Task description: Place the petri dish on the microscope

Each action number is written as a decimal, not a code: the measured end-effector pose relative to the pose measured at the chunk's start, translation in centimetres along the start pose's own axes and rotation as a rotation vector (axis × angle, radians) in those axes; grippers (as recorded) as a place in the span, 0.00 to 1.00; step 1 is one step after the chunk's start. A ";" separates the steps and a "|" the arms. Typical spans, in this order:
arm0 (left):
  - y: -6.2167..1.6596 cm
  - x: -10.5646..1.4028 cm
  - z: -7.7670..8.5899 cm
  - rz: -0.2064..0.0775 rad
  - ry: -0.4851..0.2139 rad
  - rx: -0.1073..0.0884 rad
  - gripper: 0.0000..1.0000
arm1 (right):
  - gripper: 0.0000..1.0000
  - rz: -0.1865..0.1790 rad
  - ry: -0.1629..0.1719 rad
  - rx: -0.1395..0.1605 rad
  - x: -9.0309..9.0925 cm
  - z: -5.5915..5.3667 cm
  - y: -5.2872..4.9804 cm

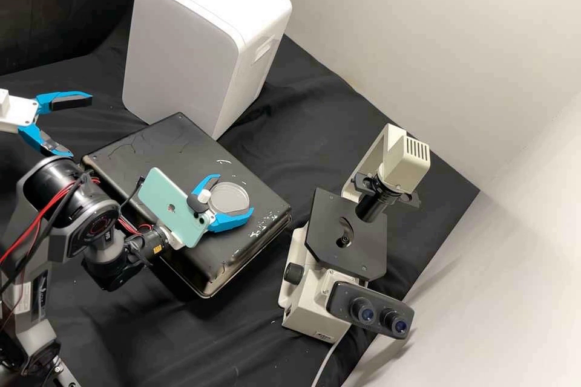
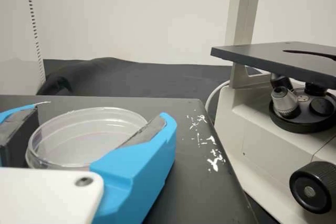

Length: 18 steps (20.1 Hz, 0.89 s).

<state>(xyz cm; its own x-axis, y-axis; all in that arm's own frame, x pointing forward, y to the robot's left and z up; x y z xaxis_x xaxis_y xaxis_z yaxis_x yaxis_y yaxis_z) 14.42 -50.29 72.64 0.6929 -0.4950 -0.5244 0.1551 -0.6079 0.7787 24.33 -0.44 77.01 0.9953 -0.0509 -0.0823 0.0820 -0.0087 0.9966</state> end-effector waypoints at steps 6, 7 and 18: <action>-0.04 0.0 0.1 -0.003 -0.006 0.002 1.00 | 0.00 0.044 0.008 0.035 -0.8 -0.2 1.7; -0.04 0.0 0.1 -0.003 -0.006 0.002 1.00 | 0.00 0.056 0.001 0.045 -1.1 -0.2 2.1; -0.04 0.0 0.1 -0.003 -0.006 0.002 1.00 | 0.00 0.247 0.083 0.143 -4.8 -0.4 7.3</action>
<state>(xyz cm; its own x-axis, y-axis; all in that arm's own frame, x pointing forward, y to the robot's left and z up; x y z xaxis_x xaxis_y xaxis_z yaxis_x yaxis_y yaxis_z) 14.38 -50.30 72.59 0.6880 -0.4968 -0.5290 0.1556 -0.6110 0.7762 20.14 0.18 84.72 0.9855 0.0125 0.1694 -0.1658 -0.1475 0.9751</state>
